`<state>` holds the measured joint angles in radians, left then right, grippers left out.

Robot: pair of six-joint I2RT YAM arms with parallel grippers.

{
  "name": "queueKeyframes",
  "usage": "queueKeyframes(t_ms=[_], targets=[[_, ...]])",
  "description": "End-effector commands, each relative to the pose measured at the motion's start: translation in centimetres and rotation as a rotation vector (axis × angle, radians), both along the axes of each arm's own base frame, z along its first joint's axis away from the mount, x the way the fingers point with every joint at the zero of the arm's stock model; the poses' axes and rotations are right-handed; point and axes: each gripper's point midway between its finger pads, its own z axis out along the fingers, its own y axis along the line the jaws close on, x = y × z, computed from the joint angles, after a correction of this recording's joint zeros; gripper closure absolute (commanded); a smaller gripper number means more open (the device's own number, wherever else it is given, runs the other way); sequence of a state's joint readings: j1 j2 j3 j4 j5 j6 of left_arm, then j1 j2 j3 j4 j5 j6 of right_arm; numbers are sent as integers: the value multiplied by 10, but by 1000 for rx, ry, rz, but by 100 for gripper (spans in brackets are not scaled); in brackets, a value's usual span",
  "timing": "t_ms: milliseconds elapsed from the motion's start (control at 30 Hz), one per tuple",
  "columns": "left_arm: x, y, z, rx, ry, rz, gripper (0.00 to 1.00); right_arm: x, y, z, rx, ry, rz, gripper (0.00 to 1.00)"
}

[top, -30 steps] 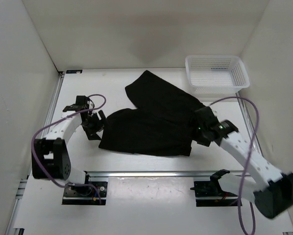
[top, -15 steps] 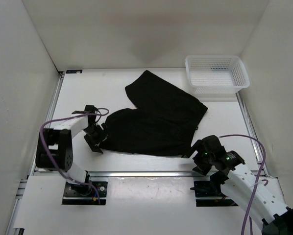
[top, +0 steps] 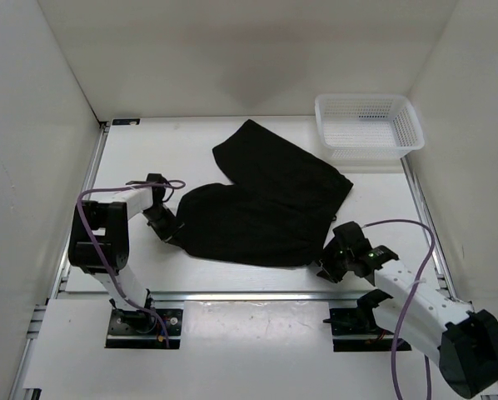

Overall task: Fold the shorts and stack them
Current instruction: Fold the shorts

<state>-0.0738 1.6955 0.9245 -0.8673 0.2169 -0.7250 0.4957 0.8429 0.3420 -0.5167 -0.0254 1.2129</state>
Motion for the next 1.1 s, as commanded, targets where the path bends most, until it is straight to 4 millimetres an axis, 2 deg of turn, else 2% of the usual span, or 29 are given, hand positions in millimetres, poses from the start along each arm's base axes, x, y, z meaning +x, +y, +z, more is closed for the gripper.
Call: queueKeyframes(t_ms=[0, 33, 67, 100, 133, 200, 233, 267, 333, 367, 433, 467, 533, 567, 633, 733, 767, 800, 867, 967, 1067], targets=[[27, 8, 0, 43, -83, -9, 90, 23, -1, 3, -21, -76, -4, 55], [32, 8, 3, 42, -98, -9, 90, 30, -1, 7, -38, -100, 10, 64], [36, 8, 5, 41, -107, -8, 90, 35, -4, 9, -53, -111, 4, 68], [43, 11, 10, 41, -134, -8, 90, 43, -4, 18, -67, -141, 5, 80], [43, 11, 10, 41, -134, -8, 90, 47, -7, 21, -84, -147, 2, 85], [55, 17, 25, 30, -194, 13, 90, 49, -12, 25, -124, -152, 20, 98], [56, 17, 29, 30, -208, 13, 90, 52, -11, 31, -121, -158, 19, 100], [59, 20, 37, 22, -239, 18, 90, 50, -16, 29, -143, -151, 18, 100], [62, 23, 47, 23, -265, 29, 90, 50, -14, 33, -124, -164, 23, 100], [62, 23, 49, 23, -276, 29, 90, 47, -12, 32, -114, -161, 29, 96], [63, 20, 54, 9, -289, 28, 90, 42, -8, 34, -66, -153, 12, 64], [63, 20, 54, 9, -289, 28, 90, 36, -2, 30, -25, -135, 21, 45], [63, 19, 55, 0, -289, 27, 90, 37, 10, 35, 61, -144, 6, 23], [63, 19, 55, 0, -289, 27, 90, 33, 14, 31, 92, -127, 7, 17], [62, 19, 52, 1, -282, 18, 90, 34, 25, 33, 167, -120, 1, 17], [62, 19, 49, 1, -271, 18, 90, 36, 33, 24, 187, -99, 3, 30], [62, 19, 49, 1, -271, 18, 90, 35, 37, 23, 207, -85, 18, 32], [61, 20, 46, 2, -263, 9, 90, 32, 38, 14, 207, -46, 9, 32], [60, 17, 46, 1, -262, 0, 90, 34, 44, 14, 224, -41, 3, 33], [63, 17, 46, 1, -263, 0, 90, 37, 33, -2, 143, -20, -55, 40], [63, 18, 45, 10, -263, 0, 90, 51, 29, -2, 91, -30, -85, 47]])
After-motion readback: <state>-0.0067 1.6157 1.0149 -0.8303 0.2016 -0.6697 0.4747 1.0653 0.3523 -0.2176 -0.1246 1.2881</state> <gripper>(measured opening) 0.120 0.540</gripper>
